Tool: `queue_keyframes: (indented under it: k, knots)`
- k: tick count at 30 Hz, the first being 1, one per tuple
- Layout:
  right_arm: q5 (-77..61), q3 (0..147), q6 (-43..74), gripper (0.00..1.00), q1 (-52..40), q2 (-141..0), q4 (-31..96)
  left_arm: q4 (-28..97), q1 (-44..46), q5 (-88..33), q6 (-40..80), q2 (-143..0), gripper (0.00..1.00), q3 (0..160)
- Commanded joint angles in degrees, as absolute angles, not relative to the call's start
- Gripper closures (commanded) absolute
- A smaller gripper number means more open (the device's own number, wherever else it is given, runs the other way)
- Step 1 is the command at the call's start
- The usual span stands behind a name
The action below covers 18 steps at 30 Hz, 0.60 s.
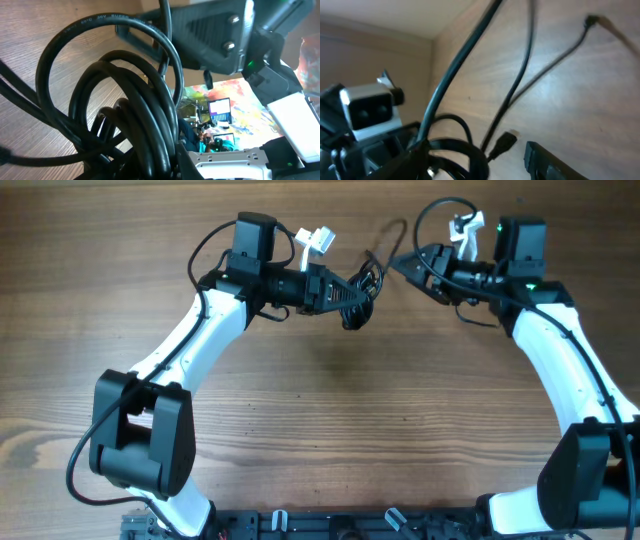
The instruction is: Untangle cables
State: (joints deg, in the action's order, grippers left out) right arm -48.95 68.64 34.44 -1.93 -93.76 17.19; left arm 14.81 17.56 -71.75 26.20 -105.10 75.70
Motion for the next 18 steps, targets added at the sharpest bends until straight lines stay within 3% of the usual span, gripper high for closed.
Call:
queue_keyframes:
  k: [1, 10, 18]
  knots:
    - [-47.62, 68.88, 38.96, 0.36, -2.76, -94.41, 14.63, 14.48, 17.54, -72.53, 25.93, -104.14, 0.96, 76.01]
    - [-45.78, 68.88, 40.6, 0.4, -4.95, -94.41, 14.76, 14.48, 17.54, -72.53, 25.98, -104.14, 0.96, 76.01]
    - [-43.22, 68.88, 40.42, 0.75, -5.08, -94.41, 15.66, 14.48, 17.52, -72.53, 26.13, -104.14, 0.96, 76.01]
